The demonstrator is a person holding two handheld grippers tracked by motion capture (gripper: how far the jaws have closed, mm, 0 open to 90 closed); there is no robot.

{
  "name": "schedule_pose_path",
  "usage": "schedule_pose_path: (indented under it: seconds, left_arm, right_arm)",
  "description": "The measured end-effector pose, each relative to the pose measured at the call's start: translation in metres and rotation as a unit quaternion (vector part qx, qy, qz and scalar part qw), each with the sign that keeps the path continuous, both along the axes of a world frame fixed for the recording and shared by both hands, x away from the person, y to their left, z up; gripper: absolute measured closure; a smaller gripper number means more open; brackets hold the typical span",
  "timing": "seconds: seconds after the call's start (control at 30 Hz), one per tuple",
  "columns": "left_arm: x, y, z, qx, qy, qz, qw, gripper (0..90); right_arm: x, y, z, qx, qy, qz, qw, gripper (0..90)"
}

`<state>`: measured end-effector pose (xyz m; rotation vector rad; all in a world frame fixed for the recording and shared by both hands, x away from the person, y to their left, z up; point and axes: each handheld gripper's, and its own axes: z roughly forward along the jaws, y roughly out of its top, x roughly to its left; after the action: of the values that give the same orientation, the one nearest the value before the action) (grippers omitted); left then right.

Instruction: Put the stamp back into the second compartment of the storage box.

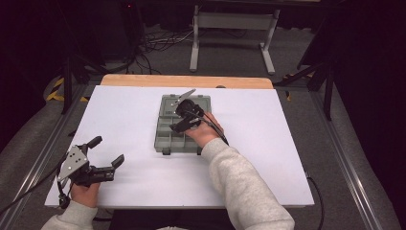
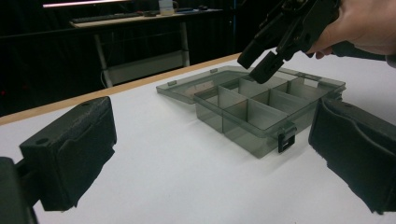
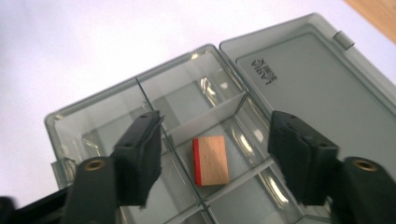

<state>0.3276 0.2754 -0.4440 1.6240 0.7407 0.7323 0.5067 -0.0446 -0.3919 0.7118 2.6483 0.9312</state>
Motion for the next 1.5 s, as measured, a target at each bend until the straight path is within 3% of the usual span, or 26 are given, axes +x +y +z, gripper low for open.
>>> schedule_pose_path:
  seconds: [0.2,0.77,1.1,1.5]
  left_arm:
    - [0.0,0.0,0.0,-0.001,0.001,0.0,1.0,1.7]
    - [0.0,0.0,0.0,-0.001,0.0,0.0,1.0,1.7]
    - [0.0,-0.001,0.0,-0.001,0.001,0.001,1.0,1.7]
    - [0.0,-0.002,0.0,-0.002,0.004,-0.001,1.0,1.7]
  right_arm:
    - [-0.006,-0.004,0.011,0.026,-0.015,0.008,0.9995,20.1]
    - [-0.028,-0.015,0.036,0.051,-0.045,0.024,0.9974,5.2]
    - [-0.042,-0.022,0.048,0.063,-0.053,0.036,0.996,1.3]
    - [-0.067,-0.049,0.059,0.098,-0.076,0.041,0.9914,0.1]
